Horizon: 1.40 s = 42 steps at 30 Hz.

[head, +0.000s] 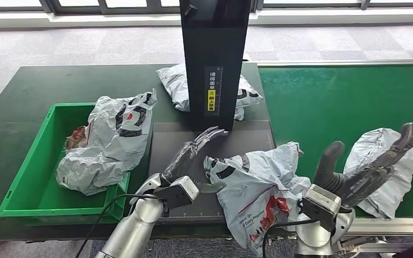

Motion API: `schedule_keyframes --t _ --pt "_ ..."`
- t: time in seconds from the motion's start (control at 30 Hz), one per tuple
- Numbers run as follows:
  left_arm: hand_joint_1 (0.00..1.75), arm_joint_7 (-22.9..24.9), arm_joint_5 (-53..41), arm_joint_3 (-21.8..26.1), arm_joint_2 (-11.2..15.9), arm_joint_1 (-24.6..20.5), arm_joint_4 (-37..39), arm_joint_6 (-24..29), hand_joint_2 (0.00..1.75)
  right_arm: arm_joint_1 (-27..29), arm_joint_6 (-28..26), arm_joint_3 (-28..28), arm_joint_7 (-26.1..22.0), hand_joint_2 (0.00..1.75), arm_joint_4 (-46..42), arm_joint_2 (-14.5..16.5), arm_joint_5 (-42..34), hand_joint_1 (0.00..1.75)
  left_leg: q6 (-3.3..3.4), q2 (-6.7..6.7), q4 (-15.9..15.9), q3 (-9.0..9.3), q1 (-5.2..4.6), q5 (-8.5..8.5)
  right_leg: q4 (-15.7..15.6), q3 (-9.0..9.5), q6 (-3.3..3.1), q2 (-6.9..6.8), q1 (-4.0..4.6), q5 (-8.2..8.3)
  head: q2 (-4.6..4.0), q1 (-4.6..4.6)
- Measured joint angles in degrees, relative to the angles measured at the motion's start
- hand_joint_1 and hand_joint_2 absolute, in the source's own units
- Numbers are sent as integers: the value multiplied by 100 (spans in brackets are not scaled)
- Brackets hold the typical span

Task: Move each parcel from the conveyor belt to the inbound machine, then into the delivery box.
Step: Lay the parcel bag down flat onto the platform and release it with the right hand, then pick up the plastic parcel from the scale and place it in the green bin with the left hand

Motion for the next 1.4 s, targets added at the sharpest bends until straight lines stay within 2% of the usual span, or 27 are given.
schedule_keyframes --t 0.27,0.4,0.57,0.73,1.27,1.33,1.4 --pt "0 -269 -78 -391 -79 -252 1129 291 175 134 9 -227 5 175 -1013 0 -17 0 7 25 -3 6 -1 -4 -3 -8 2 18 1 2 0 -1" --pt "0 -94 -43 -615 -119 -387 1576 453 175 164 9 -277 6 175 -1262 -2 -134 0 7 24 -3 6 -1 -3 -3 -6 2 17 0 2 0 -2" --pt "0 -33 30 -711 -131 -427 1708 531 175 174 10 -294 6 175 -1341 -2 -170 0 7 24 -3 6 -1 -3 -3 -5 2 17 0 2 0 -1" --pt "0 180 391 -1314 -199 -697 2389 839 175 202 13 -314 5 175 -1641 -2 -240 0 8 22 -3 5 -1 -3 -3 -3 2 16 -1 2 0 0" --pt "0 473 441 -1844 -291 -964 2906 1033 175 199 14 -320 7 175 -1642 -2 -230 0 8 17 -4 3 -1 -3 -2 1 3 9 0 2 0 0" --pt "87 640 333 -1986 -297 -988 2958 1118 175 199 14 -328 11 175 -1637 -2 -235 0 8 16 -4 3 -1 -3 -2 1 3 7 0 2 0 0" --pt "175 1129 53 -2221 -301 -1017 3003 1451 175 200 15 -339 15 175 -1632 -2 -243 0 8 15 -4 2 -1 -3 -2 1 3 5 0 2 0 0"
